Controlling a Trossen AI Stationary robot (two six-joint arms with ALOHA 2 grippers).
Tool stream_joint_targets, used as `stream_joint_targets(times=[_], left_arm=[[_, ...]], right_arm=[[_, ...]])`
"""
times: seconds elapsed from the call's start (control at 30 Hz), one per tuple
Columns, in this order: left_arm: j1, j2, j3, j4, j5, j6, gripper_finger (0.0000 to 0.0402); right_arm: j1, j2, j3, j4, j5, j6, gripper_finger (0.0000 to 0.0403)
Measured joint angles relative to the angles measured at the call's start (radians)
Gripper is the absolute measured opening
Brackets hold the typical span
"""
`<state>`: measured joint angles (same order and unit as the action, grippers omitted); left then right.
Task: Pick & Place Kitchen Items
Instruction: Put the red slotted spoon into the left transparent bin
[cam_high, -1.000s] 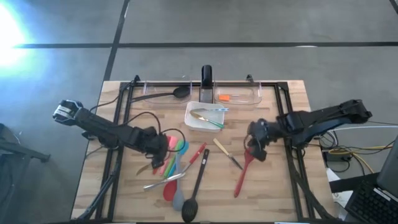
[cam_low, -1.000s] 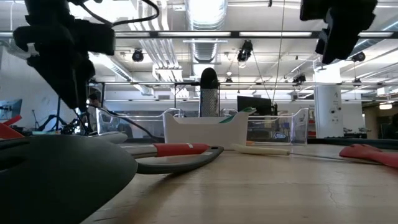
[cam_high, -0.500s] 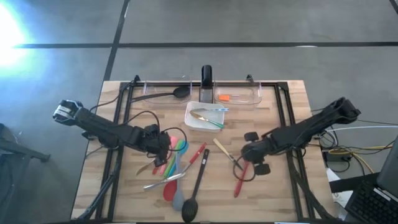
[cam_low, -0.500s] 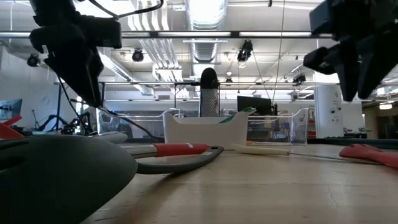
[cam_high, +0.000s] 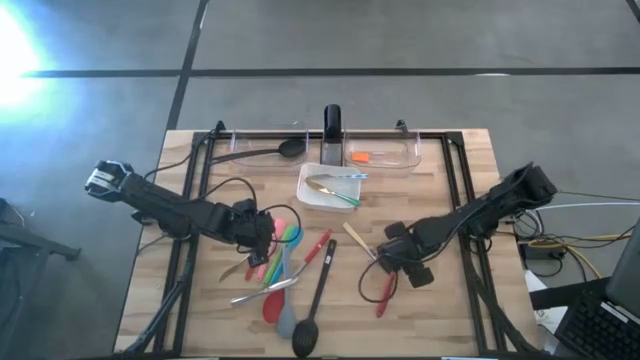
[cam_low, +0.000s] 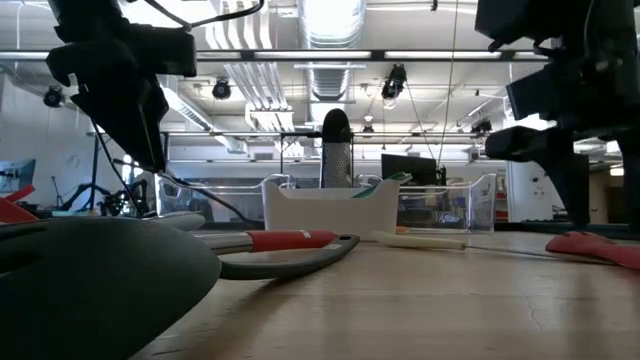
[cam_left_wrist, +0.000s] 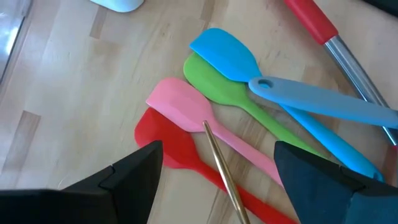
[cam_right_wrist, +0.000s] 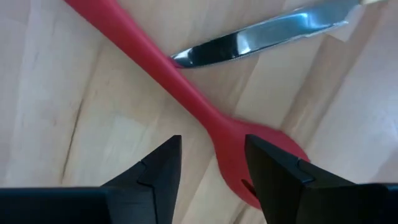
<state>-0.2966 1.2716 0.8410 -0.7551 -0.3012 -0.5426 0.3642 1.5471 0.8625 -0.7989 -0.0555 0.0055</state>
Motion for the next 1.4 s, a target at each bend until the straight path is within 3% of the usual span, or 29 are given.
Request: stream_joint_targets(times=[0.63,0.93,1.2,1.4], left_arm=[[0.0,0.0,0.0,-0.001,0.0,-0.005,0.031],[-0.001,0.0,-0.002,-0.001,0.0,-0.006,0.031],[-0.001,0.0,-0.003,0.0,0.0,-0.008,0.031],[-0.001,0.0,-0.003,0.0,0.0,-0.008,0.031]], right_arm=[[0.037,0.172,0.014,0.072,-0.012,-0.02,0.0139],[0.038,0.138,0.007,0.042,-0.018,-0.03,0.0085],[0.038,0.101,0.0,0.012,-0.083,-0.014,0.0035],[0.044,0.041,0.001,0.002,-0.12,0.067,0.0014]])
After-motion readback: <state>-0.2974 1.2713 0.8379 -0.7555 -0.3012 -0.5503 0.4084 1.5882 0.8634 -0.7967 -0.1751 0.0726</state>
